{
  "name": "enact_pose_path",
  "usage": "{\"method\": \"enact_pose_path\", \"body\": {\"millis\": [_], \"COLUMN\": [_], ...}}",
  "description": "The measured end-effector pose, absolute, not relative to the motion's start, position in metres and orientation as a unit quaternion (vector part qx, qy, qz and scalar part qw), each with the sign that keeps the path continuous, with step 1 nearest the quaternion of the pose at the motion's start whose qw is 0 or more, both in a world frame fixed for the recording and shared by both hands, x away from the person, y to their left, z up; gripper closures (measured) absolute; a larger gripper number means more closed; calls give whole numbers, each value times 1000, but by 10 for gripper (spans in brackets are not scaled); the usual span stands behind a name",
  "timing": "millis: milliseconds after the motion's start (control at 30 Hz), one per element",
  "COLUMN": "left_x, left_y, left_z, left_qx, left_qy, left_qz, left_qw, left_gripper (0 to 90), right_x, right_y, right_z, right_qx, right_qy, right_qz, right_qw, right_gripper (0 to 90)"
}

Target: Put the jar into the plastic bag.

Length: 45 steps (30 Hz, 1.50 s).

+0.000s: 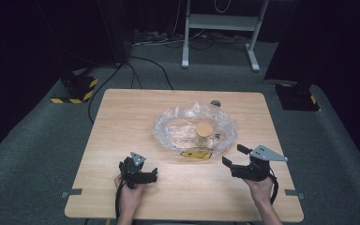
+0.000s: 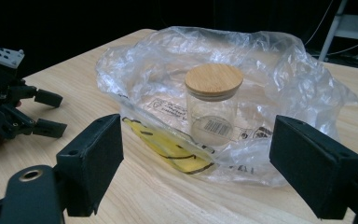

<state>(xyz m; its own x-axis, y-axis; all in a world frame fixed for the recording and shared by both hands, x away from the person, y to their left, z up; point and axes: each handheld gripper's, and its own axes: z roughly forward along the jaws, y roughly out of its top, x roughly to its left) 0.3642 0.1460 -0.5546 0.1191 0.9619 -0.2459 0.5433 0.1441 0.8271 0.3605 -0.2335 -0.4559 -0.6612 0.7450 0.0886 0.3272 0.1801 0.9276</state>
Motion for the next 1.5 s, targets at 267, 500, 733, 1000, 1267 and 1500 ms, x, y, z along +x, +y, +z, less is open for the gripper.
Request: {"method": "enact_pose_path", "body": {"millis": [267,500,733,1000,1267,1500], "left_x": [364,364,364,364,364,364], "left_y": [146,146,146,146,146,146], "left_z": [-555,-555,-555,-555,-555,-555], "left_qx": [609,609,609,609,609,609], "left_qy": [618,618,618,618,618,618], "left_qz": [240,240,240,240,241,241], "left_qw": [435,435,435,435,435,434], "left_gripper": [31,31,31,31,31,31], "right_x": [358,358,358,359,361,363], "right_y": [-230,-228,-228,-227,-228,-228], "right_z": [-464,-472,-479,-486,-492,-497], "right_qx": [362,366,372,379,388,396], "right_qy": [750,755,757,760,763,767], "right_qz": [519,509,501,492,481,468], "right_qw": [195,195,192,191,189,187], "right_gripper": [171,171,172,173,173,173]}}
